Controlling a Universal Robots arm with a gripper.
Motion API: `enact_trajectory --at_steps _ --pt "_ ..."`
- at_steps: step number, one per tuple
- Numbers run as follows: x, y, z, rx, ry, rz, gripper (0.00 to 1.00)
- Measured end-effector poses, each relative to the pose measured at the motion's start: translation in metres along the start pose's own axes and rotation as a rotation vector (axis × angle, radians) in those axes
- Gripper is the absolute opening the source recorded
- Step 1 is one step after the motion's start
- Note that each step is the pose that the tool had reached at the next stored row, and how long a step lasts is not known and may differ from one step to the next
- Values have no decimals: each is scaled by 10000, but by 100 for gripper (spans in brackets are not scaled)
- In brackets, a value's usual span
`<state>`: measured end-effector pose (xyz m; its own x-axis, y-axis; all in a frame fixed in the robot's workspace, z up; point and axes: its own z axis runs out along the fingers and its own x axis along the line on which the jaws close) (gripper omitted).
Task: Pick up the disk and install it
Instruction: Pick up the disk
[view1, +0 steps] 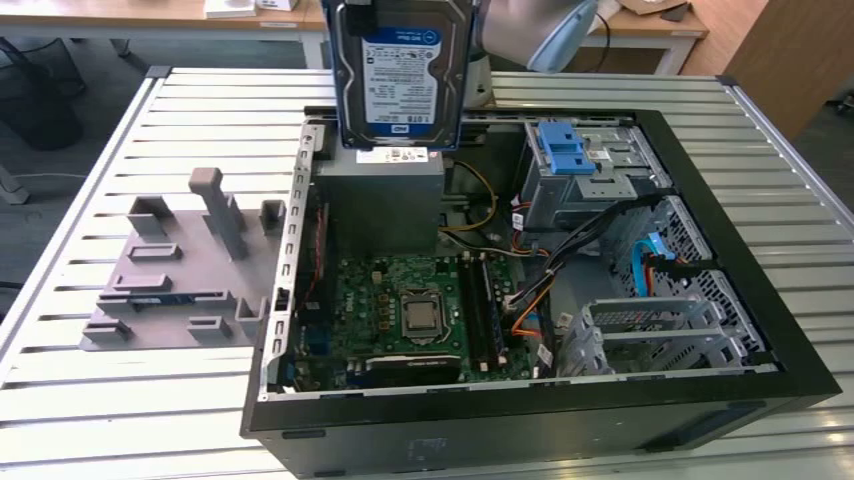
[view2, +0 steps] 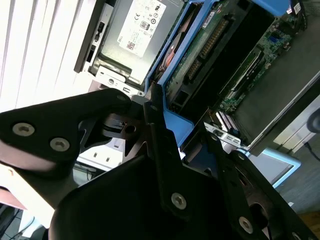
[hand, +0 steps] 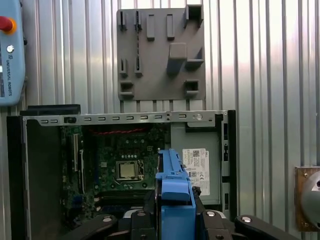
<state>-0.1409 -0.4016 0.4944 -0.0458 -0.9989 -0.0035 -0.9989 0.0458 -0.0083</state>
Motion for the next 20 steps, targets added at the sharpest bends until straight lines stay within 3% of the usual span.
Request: enact_trajectory --at_steps 6,20 --pt "41 -92 0 -1 2 2 36" --pt "67 -475 3 -2 1 1 36"
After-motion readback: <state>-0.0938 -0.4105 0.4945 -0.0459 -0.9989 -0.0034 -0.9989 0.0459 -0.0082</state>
